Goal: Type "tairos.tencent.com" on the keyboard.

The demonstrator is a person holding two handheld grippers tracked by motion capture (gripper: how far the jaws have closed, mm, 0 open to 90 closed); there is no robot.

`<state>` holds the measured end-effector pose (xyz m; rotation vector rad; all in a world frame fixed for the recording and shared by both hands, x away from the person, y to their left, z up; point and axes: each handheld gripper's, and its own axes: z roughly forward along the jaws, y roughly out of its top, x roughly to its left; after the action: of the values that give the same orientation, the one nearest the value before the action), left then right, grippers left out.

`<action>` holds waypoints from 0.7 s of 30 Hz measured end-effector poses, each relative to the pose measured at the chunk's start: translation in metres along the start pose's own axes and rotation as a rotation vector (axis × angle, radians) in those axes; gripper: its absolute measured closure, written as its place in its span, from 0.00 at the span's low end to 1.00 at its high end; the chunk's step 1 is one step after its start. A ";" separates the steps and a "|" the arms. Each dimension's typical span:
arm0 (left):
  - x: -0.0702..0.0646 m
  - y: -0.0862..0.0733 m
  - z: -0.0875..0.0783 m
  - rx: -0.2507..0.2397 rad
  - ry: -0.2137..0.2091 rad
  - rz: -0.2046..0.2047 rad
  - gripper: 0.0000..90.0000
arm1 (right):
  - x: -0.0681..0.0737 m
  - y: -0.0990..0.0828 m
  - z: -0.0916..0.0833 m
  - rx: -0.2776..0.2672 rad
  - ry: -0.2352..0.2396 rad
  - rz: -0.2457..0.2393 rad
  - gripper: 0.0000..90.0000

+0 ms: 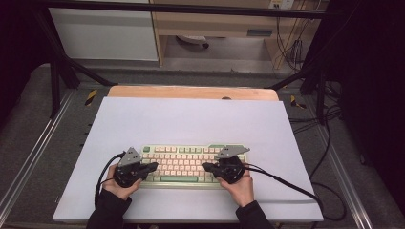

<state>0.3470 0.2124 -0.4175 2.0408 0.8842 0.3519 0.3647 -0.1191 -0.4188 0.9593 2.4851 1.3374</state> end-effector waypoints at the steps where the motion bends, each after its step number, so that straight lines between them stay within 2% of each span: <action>1: 0.000 -0.001 0.000 -0.001 0.000 -0.003 1.00 | 0.001 -0.001 0.001 0.010 0.004 0.003 0.99; 14: 0.003 -0.003 0.001 0.002 -0.006 -0.012 1.00 | 0.003 -0.008 0.013 0.049 0.010 -0.007 0.99; 21: 0.002 -0.003 0.002 0.007 -0.010 -0.010 1.00 | 0.003 -0.009 0.014 0.049 0.014 -0.012 1.00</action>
<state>0.3482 0.2135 -0.4217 2.0418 0.8903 0.3334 0.3639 -0.1106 -0.4338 0.9460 2.5414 1.2898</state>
